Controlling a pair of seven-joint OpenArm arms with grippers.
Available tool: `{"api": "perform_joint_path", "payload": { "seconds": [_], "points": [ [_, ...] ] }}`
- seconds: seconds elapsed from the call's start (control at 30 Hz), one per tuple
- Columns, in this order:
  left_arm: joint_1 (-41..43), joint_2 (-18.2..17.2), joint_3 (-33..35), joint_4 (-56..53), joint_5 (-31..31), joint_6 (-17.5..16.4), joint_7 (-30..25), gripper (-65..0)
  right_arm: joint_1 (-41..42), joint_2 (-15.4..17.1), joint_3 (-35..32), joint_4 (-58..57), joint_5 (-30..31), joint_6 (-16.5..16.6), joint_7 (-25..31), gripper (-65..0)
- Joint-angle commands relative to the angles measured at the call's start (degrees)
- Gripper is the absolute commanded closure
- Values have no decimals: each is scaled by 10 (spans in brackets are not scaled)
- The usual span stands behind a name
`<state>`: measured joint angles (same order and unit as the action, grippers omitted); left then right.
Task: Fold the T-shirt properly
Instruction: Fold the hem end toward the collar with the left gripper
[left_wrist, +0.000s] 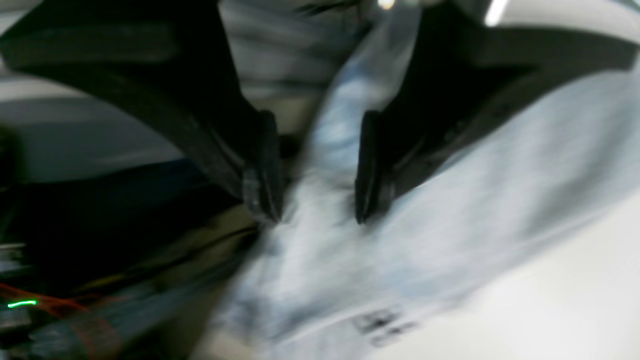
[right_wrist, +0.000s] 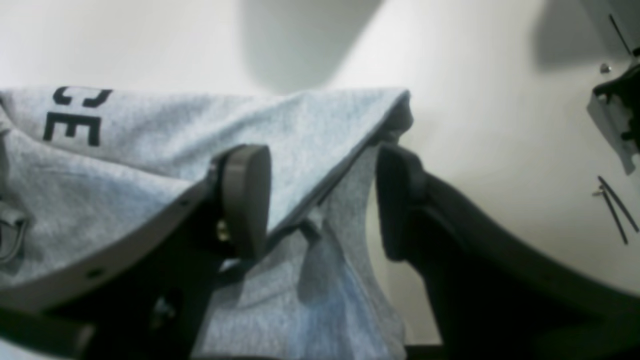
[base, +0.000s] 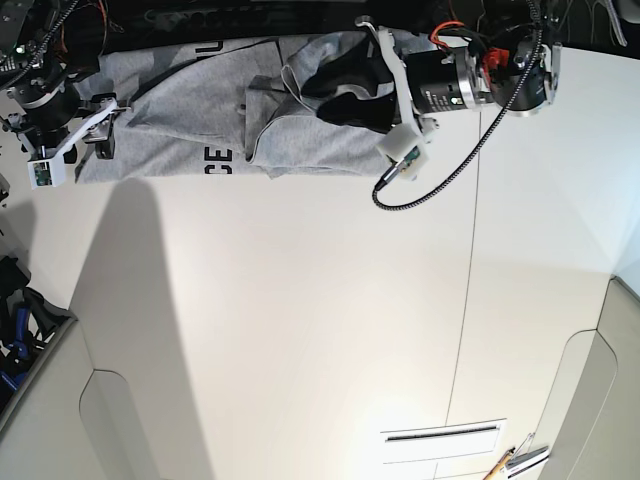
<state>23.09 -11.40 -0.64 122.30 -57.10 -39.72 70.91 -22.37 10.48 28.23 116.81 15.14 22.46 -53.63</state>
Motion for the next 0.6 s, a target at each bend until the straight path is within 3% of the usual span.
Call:
{"api": "perform_joint_path", "payload": {
  "seconds": [0.0, 0.1, 0.17, 0.4, 0.57],
  "points": [
    [0, -1, -16, 11, 19, -3, -23, -275, 1, 6, 3, 8, 3, -2, 13, -334],
    [1, -2, -50, 2, 106, 21, -52, -275, 1, 6, 3, 8, 3, -2, 13, -334],
    [7, -2, -58, -3, 124, 35, -56, -275, 1, 6, 3, 8, 3, -2, 14, -334],
    [28, -2, -57, -40, 123, 49, -65, -275, 1, 6, 3, 8, 9, -2, 14, -334],
    [28, -2, -57, -89, 76, 48, -69, -276, 1, 6, 3, 8, 9, -2, 14, -334]
  ]
}}
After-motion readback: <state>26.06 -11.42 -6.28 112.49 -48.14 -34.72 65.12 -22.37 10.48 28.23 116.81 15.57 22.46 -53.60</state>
